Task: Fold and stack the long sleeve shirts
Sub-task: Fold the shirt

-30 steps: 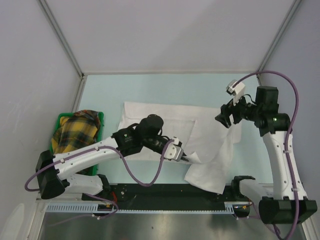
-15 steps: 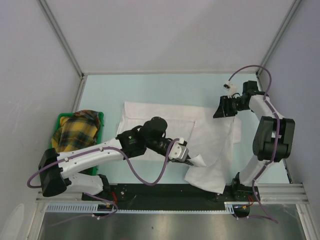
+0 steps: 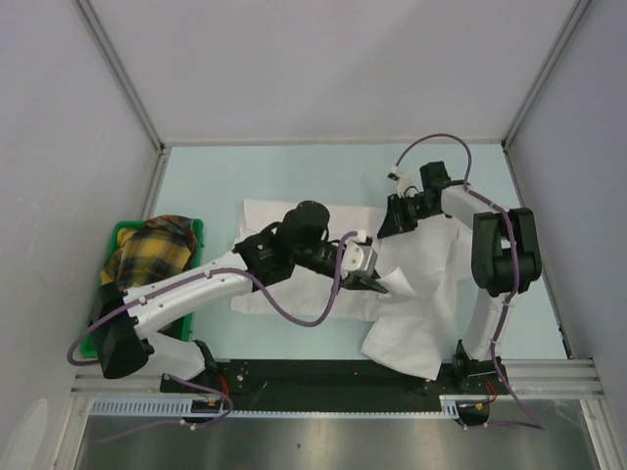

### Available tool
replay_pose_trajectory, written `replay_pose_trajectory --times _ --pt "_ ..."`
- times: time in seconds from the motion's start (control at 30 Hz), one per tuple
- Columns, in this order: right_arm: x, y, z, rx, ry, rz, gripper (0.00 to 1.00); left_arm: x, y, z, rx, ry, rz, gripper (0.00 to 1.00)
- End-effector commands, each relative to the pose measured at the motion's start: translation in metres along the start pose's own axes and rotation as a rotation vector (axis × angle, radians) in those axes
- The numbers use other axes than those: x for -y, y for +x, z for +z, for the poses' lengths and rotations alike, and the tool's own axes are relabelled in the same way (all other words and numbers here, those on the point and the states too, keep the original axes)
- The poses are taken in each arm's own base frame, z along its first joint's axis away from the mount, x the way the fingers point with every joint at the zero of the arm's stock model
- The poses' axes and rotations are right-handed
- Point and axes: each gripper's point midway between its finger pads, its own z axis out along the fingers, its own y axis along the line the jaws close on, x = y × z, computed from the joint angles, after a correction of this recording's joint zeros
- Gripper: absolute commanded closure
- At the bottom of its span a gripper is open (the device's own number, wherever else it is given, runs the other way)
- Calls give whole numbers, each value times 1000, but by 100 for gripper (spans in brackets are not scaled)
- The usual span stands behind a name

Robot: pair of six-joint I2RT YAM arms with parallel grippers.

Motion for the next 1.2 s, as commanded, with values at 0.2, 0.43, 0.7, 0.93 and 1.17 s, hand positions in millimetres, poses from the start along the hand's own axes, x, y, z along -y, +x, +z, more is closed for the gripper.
replay_pose_trajectory --times 0.2,0.43,0.7,0.93,1.17 --pt "18 -14 -43 -47 7 40 67 -129 60 -87 14 -450 -449 100" --pt "61 -13 -86 -91 133 54 52 -191 160 -168 -41 -755 -675 100" --pt "111 19 -81 -213 240 142 55 -205 249 -231 -66 -962 -889 100" --pt "117 22 -85 -223 226 200 55 -191 279 -257 -43 -1049 -1000 100" --pt "99 -4 -97 -154 197 155 54 -171 304 -268 -59 -1115 -1122 99"
